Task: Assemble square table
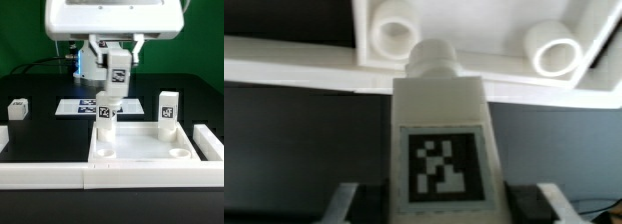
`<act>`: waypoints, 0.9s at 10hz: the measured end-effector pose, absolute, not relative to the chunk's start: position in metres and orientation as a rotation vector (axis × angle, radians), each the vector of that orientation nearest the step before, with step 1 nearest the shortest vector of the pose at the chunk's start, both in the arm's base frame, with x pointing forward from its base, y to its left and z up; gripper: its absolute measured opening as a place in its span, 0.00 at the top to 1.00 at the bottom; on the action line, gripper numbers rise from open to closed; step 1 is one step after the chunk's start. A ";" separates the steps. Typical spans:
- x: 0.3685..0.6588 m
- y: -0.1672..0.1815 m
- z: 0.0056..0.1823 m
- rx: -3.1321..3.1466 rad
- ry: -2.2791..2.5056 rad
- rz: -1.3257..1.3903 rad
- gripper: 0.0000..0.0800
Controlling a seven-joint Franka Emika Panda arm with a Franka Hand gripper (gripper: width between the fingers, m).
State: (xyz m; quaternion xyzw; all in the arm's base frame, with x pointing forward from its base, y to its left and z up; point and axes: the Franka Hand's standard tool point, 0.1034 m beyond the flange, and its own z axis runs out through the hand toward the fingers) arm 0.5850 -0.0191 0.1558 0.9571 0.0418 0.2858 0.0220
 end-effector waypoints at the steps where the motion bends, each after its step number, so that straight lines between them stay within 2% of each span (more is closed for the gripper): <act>1: 0.584 -0.021 0.152 2.936 0.133 0.923 0.64; 4: 0.583 -0.020 0.149 2.936 0.129 0.923 0.64; 6: 0.588 0.020 0.134 2.994 0.088 0.930 0.64; 9: 0.628 0.082 0.124 3.067 0.033 0.976 0.64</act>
Offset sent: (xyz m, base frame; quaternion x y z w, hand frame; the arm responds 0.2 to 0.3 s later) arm 0.0000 0.0000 0.0000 0.0000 0.0000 0.0000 1.0000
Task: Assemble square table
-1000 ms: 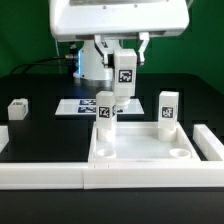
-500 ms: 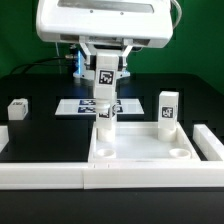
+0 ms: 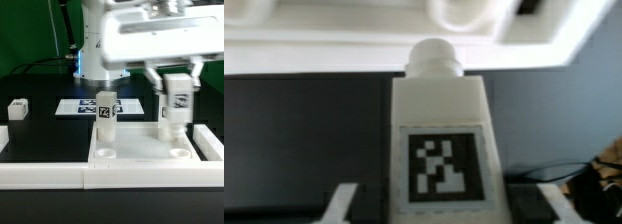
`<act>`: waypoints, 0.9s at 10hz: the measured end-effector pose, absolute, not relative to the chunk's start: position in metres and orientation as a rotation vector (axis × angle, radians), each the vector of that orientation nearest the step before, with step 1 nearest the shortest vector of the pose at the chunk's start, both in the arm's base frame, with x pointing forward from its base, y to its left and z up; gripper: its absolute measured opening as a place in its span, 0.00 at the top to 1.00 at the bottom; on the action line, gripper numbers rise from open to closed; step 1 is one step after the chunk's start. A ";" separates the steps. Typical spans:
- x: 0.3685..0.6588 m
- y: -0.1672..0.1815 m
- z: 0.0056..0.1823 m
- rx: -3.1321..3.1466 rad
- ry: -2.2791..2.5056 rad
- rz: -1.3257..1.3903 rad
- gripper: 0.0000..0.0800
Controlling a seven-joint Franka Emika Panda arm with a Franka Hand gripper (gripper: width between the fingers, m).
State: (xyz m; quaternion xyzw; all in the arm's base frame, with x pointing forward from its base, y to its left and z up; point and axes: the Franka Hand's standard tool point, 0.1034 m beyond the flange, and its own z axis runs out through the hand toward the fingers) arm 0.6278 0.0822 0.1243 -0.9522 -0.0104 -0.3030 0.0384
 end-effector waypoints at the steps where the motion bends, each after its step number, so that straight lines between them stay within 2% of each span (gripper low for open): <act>1: 0.636 0.091 0.122 -2.914 -0.042 -0.929 0.64; 9: 0.615 0.080 0.094 -2.954 -0.045 -0.879 0.64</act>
Offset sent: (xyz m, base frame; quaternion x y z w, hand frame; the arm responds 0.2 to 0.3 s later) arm -0.0167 -0.0185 -0.0096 -0.0402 -0.0123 -0.0323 0.9986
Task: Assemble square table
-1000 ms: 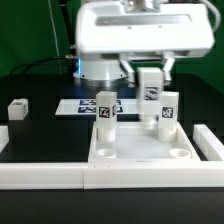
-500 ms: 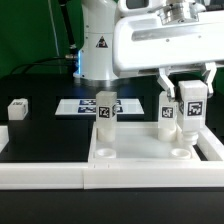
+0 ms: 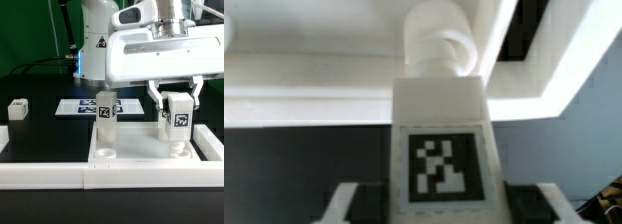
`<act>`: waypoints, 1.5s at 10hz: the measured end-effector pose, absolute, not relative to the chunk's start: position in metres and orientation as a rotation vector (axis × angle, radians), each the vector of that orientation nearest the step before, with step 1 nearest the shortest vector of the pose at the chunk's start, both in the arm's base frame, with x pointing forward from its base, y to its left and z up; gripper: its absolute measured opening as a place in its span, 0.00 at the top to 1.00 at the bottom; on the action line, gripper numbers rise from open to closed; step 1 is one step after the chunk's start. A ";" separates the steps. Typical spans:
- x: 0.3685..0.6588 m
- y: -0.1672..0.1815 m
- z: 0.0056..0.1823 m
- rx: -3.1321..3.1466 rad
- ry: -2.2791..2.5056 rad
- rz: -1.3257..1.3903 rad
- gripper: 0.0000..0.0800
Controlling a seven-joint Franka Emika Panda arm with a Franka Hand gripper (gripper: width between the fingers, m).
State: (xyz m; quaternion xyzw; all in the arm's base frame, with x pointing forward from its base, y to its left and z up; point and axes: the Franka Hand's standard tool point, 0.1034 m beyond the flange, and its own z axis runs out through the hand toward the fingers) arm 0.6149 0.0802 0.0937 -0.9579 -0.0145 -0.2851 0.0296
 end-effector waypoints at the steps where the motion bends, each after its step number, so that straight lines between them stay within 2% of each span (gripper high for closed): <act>1: 0.616 0.081 0.094 -2.952 -0.045 -0.894 0.64; 5: 0.616 0.085 0.092 -2.949 -0.054 -0.897 0.64; 9: 0.612 0.086 0.081 -2.955 -0.055 -0.883 0.64; 13: 0.613 0.086 0.081 -2.955 -0.055 -0.888 0.64; 14: 0.612 0.086 0.081 -2.955 -0.055 -0.886 0.57; 15: 0.612 0.086 0.081 -2.956 -0.055 -0.886 0.57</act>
Offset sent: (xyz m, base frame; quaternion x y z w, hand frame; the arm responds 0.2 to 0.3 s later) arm 0.0042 0.0042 -0.0030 -0.0052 -0.0032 0.0029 1.0000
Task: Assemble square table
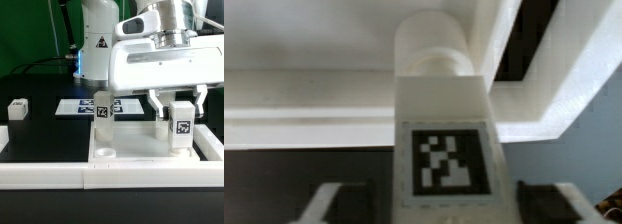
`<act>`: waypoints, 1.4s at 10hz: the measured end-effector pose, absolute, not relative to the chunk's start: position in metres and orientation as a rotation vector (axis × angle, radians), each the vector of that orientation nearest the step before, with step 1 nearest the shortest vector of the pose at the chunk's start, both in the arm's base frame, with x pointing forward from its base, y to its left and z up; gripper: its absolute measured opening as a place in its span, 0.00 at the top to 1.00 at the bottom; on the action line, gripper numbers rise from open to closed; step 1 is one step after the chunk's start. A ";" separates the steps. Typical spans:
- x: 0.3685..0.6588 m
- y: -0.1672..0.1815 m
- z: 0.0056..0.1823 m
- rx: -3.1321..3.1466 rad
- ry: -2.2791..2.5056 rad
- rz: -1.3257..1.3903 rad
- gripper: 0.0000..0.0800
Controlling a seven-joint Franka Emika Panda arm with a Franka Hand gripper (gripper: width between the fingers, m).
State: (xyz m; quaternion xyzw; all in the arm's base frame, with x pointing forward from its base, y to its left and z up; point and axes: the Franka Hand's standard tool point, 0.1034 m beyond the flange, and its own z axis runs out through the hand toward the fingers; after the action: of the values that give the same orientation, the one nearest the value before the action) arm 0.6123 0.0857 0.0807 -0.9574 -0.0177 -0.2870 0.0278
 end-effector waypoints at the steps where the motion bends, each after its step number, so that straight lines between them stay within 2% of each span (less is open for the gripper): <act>1: 0.612 0.086 0.081 -2.956 -0.055 -0.886 0.31; 2: 0.612 0.086 0.081 -2.956 -0.055 -0.885 0.23; 4: 0.612 0.086 0.081 -2.956 -0.054 -0.885 0.19; 9: 0.612 0.085 0.080 -2.958 -0.049 -0.874 0.19; 10: 0.610 0.087 0.082 -2.966 -0.016 -0.794 0.19; 12: 0.616 0.094 0.096 -2.983 0.014 -0.726 0.19; 14: 0.615 0.092 0.095 -3.007 0.016 -0.665 0.19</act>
Offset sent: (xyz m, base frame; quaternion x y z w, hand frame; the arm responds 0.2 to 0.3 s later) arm 0.0000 0.0000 0.0000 0.0000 0.0000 0.0000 1.0000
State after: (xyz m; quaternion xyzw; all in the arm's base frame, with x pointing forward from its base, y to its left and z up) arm 0.6146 0.0917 0.0945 -0.9760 0.0053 -0.2157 0.0308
